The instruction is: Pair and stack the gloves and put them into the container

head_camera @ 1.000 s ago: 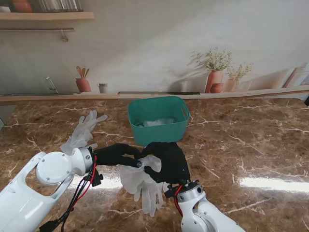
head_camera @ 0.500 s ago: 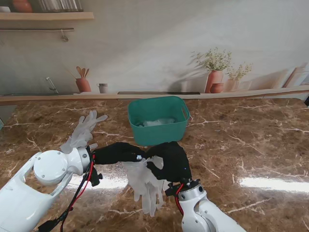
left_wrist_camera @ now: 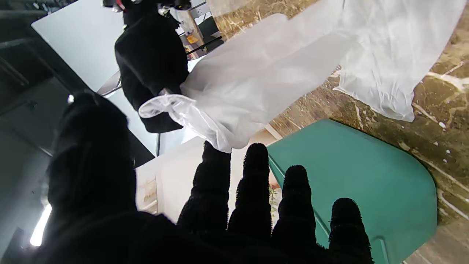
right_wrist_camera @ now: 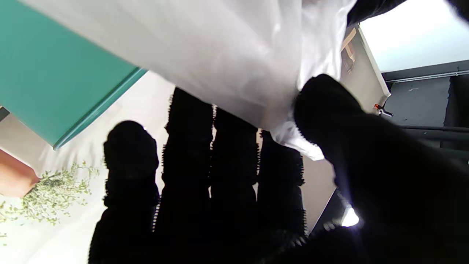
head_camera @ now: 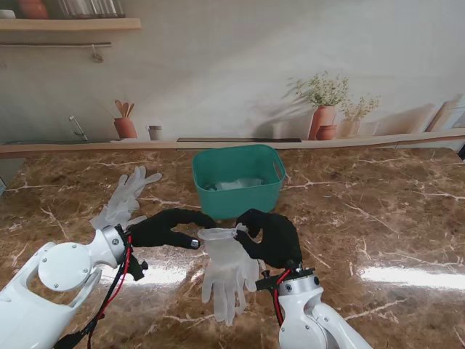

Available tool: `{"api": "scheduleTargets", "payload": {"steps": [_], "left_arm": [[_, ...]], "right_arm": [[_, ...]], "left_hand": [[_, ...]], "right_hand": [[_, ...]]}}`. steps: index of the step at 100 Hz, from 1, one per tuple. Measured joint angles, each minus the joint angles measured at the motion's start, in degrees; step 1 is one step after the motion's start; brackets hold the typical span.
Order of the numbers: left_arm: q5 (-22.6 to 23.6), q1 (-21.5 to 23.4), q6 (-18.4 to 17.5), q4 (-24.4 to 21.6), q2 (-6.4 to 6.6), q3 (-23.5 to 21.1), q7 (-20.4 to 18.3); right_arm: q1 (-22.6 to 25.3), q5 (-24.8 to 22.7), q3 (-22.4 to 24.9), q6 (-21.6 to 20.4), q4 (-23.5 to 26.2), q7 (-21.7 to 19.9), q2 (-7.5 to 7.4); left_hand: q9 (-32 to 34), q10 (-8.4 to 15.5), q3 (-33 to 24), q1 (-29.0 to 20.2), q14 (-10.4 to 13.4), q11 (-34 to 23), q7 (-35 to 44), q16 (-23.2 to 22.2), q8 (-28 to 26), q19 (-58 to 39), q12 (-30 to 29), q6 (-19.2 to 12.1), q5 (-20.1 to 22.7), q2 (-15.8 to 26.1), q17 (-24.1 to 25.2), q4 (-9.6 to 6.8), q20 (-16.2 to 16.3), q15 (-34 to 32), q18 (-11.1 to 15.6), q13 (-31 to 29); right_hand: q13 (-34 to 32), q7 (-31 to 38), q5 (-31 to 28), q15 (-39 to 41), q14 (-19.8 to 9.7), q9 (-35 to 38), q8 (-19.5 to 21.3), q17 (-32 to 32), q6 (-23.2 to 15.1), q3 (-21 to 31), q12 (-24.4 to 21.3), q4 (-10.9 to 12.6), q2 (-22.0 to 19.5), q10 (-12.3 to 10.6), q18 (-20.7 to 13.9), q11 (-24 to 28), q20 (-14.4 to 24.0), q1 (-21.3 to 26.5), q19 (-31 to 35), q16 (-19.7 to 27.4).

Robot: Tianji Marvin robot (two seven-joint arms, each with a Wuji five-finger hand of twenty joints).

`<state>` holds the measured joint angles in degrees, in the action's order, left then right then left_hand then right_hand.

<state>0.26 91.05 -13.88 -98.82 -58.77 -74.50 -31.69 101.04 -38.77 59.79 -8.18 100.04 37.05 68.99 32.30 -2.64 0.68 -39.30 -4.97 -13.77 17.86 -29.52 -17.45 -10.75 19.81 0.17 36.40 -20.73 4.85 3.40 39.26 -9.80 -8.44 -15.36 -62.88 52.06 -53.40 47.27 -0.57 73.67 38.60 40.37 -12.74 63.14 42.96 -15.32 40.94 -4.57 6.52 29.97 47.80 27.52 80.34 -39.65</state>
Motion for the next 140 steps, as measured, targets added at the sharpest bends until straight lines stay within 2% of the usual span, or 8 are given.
{"api": "scheduleTargets", "payload": {"steps": [11, 20, 37, 49, 60, 91, 116, 140], "left_arm": [[3.2, 0.23, -3.22, -0.02, 0.18, 1.01, 3.11], [7.22, 0.27, -4.74, -0.06, 0.17, 1.89, 5.9], [12.53, 0.36, -6.27, -0.07, -0.21, 3.27, 11.51], [14.52, 0.71, -7.06, 0.15, -1.26, 4.39, 18.74], [11.44, 1.46, -7.5, 0.04, -2.46, 4.48, 19.53], [5.63, 5.93, -6.73, -6.49, -0.96, 0.13, 7.66], [-0.03, 9.79, -6.77, -10.34, 0.45, -3.18, 1.44], [-3.68, 11.57, -6.72, -11.74, 1.6, -3.93, -3.71]], "right_arm": [[0.28, 0.31, 0.14, 0.25, 0.64, -0.48, 0.1], [0.6, 0.79, 0.35, 0.53, 1.36, -1.06, 0.16], [1.19, 2.22, 0.81, 0.62, 2.57, -1.96, 0.25], [1.73, 3.08, 1.22, 0.38, 3.37, -2.88, 0.27], [3.15, 3.87, 2.35, -0.23, 4.99, -5.11, 0.25], [9.09, 4.23, 6.74, -4.07, 10.83, -12.92, -1.19], [15.31, 7.72, 10.22, -7.51, 16.16, -21.74, -2.85], [20.11, 8.08, 12.48, -10.18, 19.59, -24.32, -3.88]], "left_hand": [[0.15, 0.49, -0.62, -3.5, -0.02, 0.0, -2.78, 0.02, 2.8, -0.48, -0.6, -0.15, -3.67, -4.69, 0.01, -0.25, 1.97, 0.21, -0.01, -1.35], [0.26, 0.85, -28.26, 3.22, -0.04, 0.0, -2.99, 0.02, 5.48, -0.49, -0.6, -0.88, -4.89, -13.12, 0.0, 1.24, 3.47, 0.16, -0.01, -2.61], [2.99, 1.16, -39.9, 3.82, -0.69, -2.44, 1.7, -1.51, 3.36, -1.41, -0.41, -2.49, -4.72, -14.96, -0.05, 2.56, 6.32, -2.49, -0.01, -6.08], [14.05, 1.52, -35.11, -3.94, -1.69, -6.49, 19.02, -5.1, -6.14, -6.21, 2.97, -7.11, 3.03, -11.44, -2.0, 4.89, 8.62, -7.05, -0.13, -14.04], [26.31, 1.54, -29.43, -8.38, -3.11, -8.58, 30.83, -8.32, -6.4, -12.29, 10.44, -8.76, 10.42, -6.58, -2.3, 4.89, 9.27, -12.01, -0.57, -19.96], [29.75, -0.57, -20.51, -11.46, -4.52, -11.9, 31.2, -11.96, -12.99, -17.02, 9.01, -7.05, 12.38, 0.45, -1.48, 5.2, 4.96, -16.32, -0.62, -21.55], [32.62, -1.91, -26.78, -9.51, -5.23, -13.09, 30.22, -13.27, -16.57, -18.83, 9.95, -4.53, 13.71, 0.38, -1.45, 5.79, 4.96, -17.83, -1.24, -22.98], [33.5, -2.05, -27.34, -9.49, -5.4, -13.11, 29.94, -13.28, -16.58, -19.69, 9.95, -4.14, 13.79, 0.38, -1.45, 5.81, 4.96, -18.39, -1.32, -24.19]], "right_hand": [[-1.61, 0.11, -0.05, 0.72, 0.2, 0.86, -0.59, 1.35, 0.14, 0.01, -0.54, 0.0, 0.04, 0.0, 0.01, 0.05, -0.04, 0.0, 1.27, 0.0], [-2.82, 0.13, -0.24, 1.34, 0.28, 1.6, -0.73, 2.16, 0.61, 0.01, -0.61, 0.0, 0.05, 0.0, 0.02, 0.53, -1.26, 0.13, 2.47, -0.01], [-4.31, 0.67, -0.52, 2.96, 0.48, 3.58, -1.98, 3.81, 0.7, 0.02, -0.7, 0.0, 0.76, -0.01, 0.04, 1.21, -1.39, 0.13, 3.9, -0.14], [-5.74, 0.82, -0.67, 2.8, 0.78, 4.43, -2.89, 4.82, 1.28, 0.03, -1.34, 0.0, 1.52, -0.01, 0.15, 1.45, -2.16, 0.39, 4.65, -0.23], [-6.37, 2.13, -1.17, 2.93, 0.87, 5.07, -5.53, 5.3, 1.38, 0.03, -2.14, 0.0, 2.83, -0.01, 0.67, 1.68, -4.1, 0.59, 5.53, -0.23], [-7.01, 2.78, -1.63, 4.92, 1.37, 5.95, -8.83, 5.91, 1.43, -0.15, -2.87, -0.03, 4.73, 0.29, 0.72, 1.98, -4.81, 2.38, 6.95, -0.77], [-7.67, 2.79, -1.62, 6.38, 1.45, 6.34, -9.97, 7.19, 1.94, -0.27, -2.87, -0.18, 5.02, 0.46, 0.72, 3.7, -4.81, 3.72, 7.71, -0.84], [-9.4, 2.8, -1.62, 7.19, 1.47, 6.61, -10.81, 8.71, 2.01, -0.27, -2.87, -0.18, 5.05, 0.49, 0.72, 5.61, -4.87, 3.75, 8.96, -0.85]]}}
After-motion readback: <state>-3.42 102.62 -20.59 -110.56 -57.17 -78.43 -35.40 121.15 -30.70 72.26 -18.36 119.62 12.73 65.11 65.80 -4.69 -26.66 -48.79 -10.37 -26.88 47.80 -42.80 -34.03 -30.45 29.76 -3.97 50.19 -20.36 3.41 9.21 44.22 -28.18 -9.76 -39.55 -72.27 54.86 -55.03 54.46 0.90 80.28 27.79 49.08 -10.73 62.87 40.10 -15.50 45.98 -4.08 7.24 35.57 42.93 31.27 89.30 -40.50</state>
